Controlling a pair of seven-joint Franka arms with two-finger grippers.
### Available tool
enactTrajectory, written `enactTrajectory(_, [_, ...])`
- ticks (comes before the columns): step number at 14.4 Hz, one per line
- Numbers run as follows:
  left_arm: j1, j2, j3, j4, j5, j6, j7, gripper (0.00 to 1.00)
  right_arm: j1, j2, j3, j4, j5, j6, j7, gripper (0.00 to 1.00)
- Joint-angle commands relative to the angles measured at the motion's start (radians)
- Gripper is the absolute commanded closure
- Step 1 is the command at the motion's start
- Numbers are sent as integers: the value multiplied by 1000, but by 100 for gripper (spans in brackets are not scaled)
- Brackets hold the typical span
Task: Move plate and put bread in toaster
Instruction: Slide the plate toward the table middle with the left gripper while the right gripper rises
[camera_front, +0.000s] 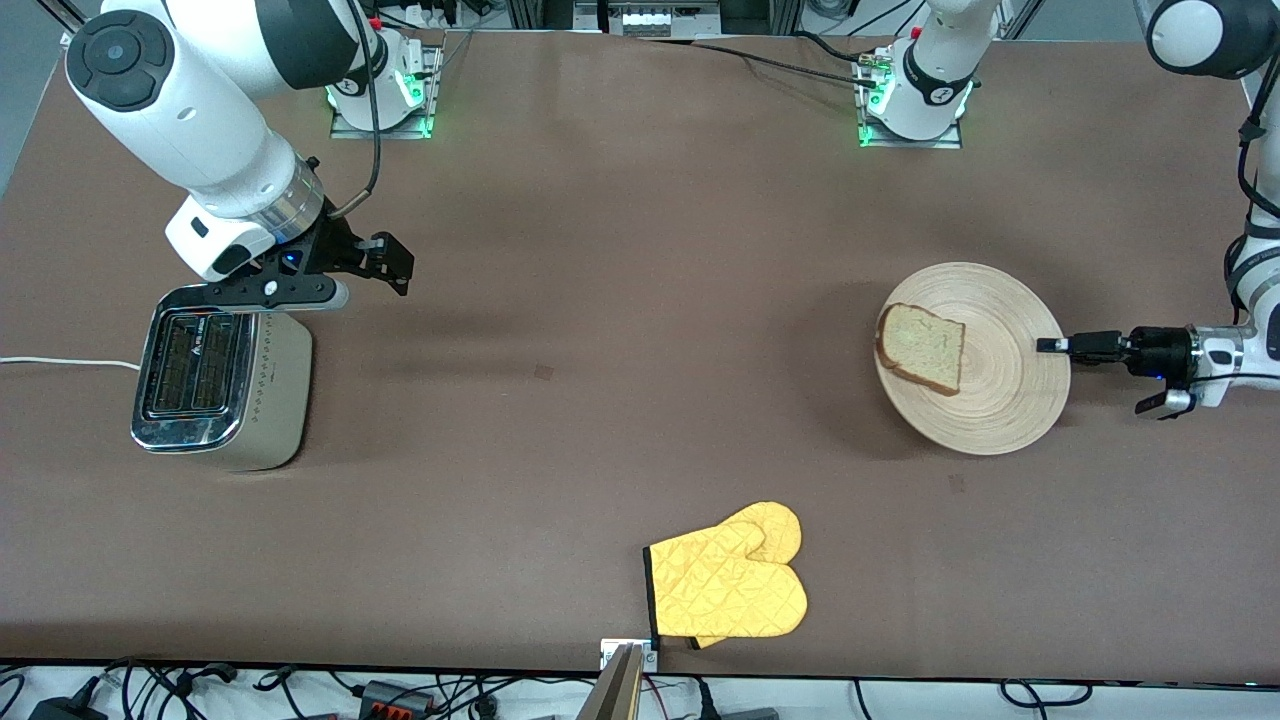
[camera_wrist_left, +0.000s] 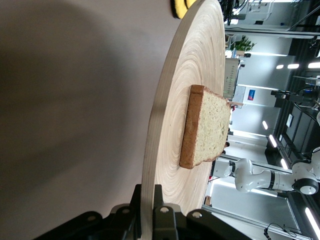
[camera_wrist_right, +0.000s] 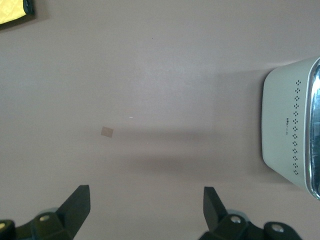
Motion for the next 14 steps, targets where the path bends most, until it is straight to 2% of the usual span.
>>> enactTrajectory(1, [-104,-87,7,-25,-55,35,-95,99,13,2,-10,19,19,8,22,0])
enactTrajectory(3, [-173,-107,7,-37,-66,106,-118,99,10,1,-11,21,45,8,21,0])
enactTrajectory(7, [-289,-187,-23,-239,-173,345,-118,99,10,-1,-13,22,45,6,22,0])
enactTrajectory(8, [-297,-199,-49,-293,-176,408,-115,99,6,-2,-13,22,45,6,22,0])
enactTrajectory(11, [-299,-230,-208,-430,-178,622,-115,99,6,-2,-14,21,45,8,22,0])
enactTrajectory(14, [-300,-227,-316,-483,-236,753,-115,99,6,1,-14,21,45,9,22,0])
